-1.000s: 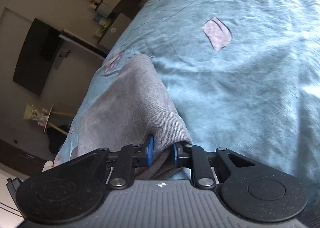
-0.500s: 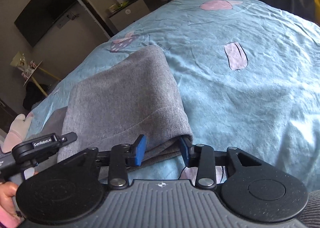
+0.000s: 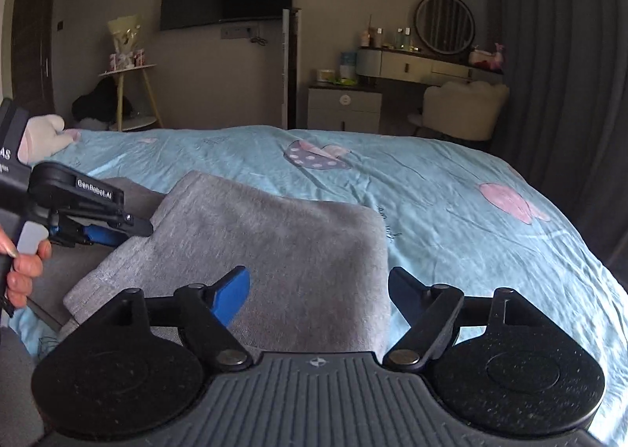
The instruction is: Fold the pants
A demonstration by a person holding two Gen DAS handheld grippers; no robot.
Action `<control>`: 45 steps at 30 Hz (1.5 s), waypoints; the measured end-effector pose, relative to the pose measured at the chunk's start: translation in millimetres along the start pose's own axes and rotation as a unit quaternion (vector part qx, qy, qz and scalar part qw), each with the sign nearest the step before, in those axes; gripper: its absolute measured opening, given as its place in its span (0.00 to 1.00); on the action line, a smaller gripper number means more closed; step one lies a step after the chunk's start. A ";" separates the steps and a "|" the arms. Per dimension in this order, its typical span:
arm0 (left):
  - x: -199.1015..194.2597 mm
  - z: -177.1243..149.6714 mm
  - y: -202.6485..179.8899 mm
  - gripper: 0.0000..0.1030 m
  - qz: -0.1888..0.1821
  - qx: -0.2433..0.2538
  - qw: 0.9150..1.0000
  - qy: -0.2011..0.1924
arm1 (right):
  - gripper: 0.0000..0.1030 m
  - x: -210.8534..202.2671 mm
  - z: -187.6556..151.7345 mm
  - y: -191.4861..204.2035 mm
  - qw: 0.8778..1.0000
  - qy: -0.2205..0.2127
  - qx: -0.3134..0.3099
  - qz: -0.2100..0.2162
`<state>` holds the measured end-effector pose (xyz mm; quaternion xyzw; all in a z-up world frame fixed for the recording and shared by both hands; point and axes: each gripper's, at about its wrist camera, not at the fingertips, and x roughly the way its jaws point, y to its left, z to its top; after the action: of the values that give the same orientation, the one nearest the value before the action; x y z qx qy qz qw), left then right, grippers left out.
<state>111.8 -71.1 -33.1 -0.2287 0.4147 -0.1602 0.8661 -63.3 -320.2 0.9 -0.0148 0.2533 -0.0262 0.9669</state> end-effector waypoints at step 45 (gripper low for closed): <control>2.1 46.5 -14.5 0.15 0.000 0.046 0.994 -0.098 | 0.77 26.7 -24.9 -32.9 0.993 0.022 0.110 0.043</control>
<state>148.6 -72.1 -1.2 -0.2035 0.3200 -0.1554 0.9122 -53.7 -354.9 -32.4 0.1033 0.2703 -0.0125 0.9571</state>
